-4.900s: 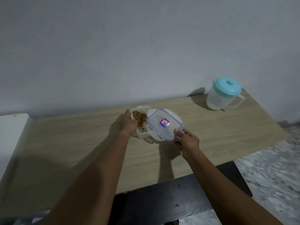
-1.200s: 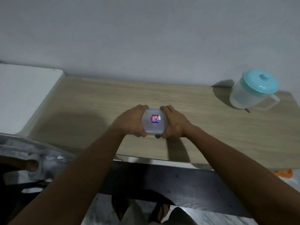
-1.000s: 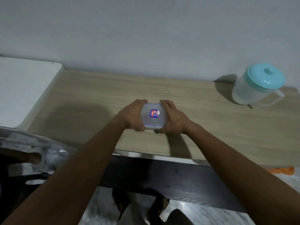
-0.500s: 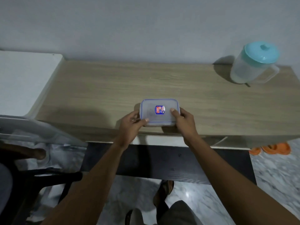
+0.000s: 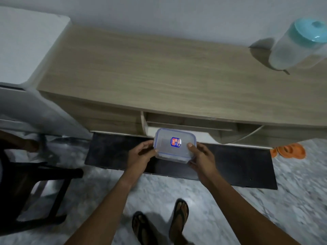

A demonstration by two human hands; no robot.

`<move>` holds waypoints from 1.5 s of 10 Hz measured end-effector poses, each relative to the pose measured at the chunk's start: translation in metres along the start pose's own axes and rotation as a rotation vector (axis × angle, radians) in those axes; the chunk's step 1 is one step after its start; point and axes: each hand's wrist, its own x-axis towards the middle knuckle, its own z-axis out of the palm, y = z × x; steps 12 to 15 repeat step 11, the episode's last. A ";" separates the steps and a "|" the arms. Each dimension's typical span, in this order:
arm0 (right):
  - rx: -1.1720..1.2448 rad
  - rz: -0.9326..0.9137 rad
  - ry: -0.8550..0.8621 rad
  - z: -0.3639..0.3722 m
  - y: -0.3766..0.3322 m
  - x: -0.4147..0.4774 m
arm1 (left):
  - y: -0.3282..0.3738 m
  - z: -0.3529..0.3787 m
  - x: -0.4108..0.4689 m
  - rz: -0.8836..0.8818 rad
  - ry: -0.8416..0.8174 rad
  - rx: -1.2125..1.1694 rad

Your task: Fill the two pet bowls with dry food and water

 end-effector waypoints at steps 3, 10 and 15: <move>-0.045 -0.117 0.004 0.050 0.007 0.147 | -0.048 0.036 0.135 0.067 0.270 -0.234; -0.018 -0.136 0.022 0.081 0.024 0.202 | -0.050 0.053 0.188 0.219 0.361 -0.098; -0.008 -0.175 0.054 0.080 0.027 0.200 | -0.047 0.050 0.179 0.189 0.338 -0.033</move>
